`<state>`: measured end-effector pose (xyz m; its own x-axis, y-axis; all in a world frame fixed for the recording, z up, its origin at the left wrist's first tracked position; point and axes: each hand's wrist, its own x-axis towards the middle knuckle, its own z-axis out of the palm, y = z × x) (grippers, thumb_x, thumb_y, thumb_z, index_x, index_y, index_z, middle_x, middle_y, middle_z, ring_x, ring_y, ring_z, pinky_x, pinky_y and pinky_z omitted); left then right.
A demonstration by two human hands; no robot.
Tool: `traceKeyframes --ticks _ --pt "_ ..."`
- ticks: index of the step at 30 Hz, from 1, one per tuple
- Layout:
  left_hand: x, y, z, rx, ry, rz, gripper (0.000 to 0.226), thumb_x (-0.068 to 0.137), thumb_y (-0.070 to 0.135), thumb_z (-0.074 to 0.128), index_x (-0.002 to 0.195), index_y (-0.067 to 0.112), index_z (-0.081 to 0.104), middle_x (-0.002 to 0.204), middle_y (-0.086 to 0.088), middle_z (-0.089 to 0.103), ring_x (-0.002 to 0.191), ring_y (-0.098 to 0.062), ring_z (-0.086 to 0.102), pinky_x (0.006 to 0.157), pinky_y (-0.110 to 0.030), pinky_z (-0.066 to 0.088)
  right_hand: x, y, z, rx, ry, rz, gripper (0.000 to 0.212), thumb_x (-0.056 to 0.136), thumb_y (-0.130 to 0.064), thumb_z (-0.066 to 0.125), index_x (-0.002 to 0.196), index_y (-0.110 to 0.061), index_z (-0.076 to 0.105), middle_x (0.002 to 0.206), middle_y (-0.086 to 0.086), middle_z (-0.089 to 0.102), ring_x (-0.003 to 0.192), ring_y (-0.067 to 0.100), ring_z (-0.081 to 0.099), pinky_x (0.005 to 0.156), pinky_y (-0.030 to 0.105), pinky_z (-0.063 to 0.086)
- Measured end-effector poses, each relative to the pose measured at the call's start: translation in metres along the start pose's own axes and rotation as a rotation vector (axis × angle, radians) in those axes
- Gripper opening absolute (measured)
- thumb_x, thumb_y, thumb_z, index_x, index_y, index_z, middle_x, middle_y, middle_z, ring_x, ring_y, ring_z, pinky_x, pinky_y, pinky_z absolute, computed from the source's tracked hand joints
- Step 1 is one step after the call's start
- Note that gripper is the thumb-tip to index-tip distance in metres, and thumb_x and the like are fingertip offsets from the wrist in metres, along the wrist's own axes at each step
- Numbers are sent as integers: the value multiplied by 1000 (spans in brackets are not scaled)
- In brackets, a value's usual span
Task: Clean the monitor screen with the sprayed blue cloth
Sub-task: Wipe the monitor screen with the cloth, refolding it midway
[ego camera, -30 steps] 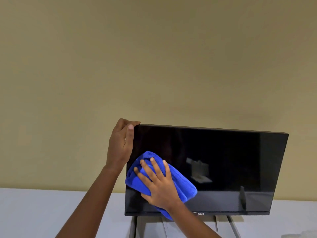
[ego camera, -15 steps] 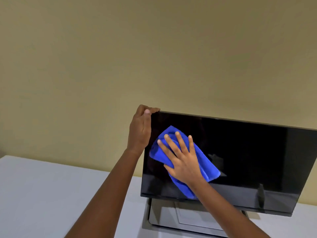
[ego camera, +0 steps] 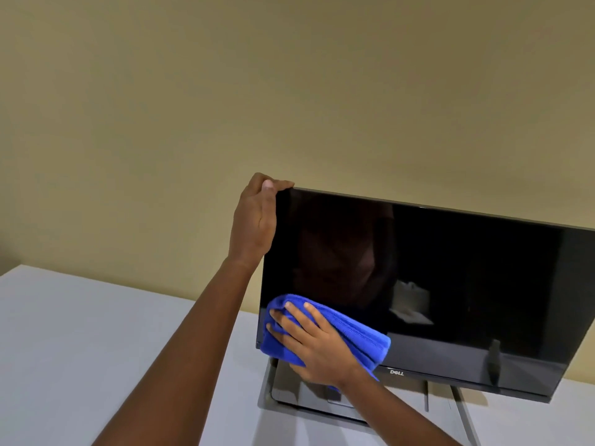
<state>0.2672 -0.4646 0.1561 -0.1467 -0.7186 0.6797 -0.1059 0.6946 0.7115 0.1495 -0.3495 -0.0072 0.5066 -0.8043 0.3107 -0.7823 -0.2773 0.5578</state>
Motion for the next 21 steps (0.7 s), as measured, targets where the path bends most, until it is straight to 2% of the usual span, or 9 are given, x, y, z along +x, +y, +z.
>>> traceKeyframes --ticks 2,4,7,10,13,15,16,19,21 --pt "2 3 -2 45 -8 -4 57 96 32 15 108 11 67 83 23 44 93 -8 51 76 -9 37 -18 -1 3 2 -23 -64 62 68 -57 61 123 -29 58 133 -9 57 125 16 51 112 42 19" --pt "0 7 -2 71 -12 -14 58 96 32 15 108 10 67 84 18 43 93 -10 51 76 -14 37 -41 2 1 48 -73 -70 62 62 -60 63 116 -30 64 123 -12 63 117 14 58 107 39 34" --pt "-4 10 -1 60 -17 -26 56 97 31 16 108 8 66 92 13 45 97 -13 54 79 -19 39 -68 4 -6 172 -153 66 66 50 -63 68 107 -29 69 108 -13 69 101 12 66 87 33 54" --pt "-6 15 0 54 -19 -61 52 98 30 17 105 9 65 94 18 50 101 -15 56 80 -22 40 -72 -9 -14 239 -177 246 65 45 -62 70 100 -27 72 102 -9 70 92 14 67 80 30 55" --pt "-6 15 1 35 -22 -88 37 100 28 20 86 33 53 110 -4 63 106 -19 57 82 -24 40 -52 -36 -21 318 -184 437 63 43 -59 71 95 -24 73 97 -5 70 84 16 67 76 27 54" --pt "-7 16 0 36 -26 -79 35 100 28 20 80 45 42 113 -9 64 107 -20 58 83 -25 40 -31 -56 -26 365 -223 525 63 40 -60 74 90 -22 73 92 -3 71 81 14 68 71 26 57" --pt "-7 16 0 38 -28 -82 35 100 28 20 81 43 45 113 -9 63 107 -20 58 83 -25 41 -21 -64 -28 385 -237 552 62 38 -60 75 87 -22 73 90 -5 71 80 13 68 70 25 57" --pt "-8 16 -2 58 -38 -95 41 100 28 20 94 18 59 113 -6 63 107 -19 58 82 -25 42 2 -77 -32 408 -230 591 58 40 -59 77 86 -25 72 88 -9 71 78 10 68 71 24 57" --pt "-8 15 -3 60 -45 -92 35 100 28 20 90 23 53 114 -7 63 107 -19 58 82 -26 42 4 -76 -34 418 -248 573 57 40 -59 76 86 -25 72 87 -9 71 76 9 68 70 24 57"
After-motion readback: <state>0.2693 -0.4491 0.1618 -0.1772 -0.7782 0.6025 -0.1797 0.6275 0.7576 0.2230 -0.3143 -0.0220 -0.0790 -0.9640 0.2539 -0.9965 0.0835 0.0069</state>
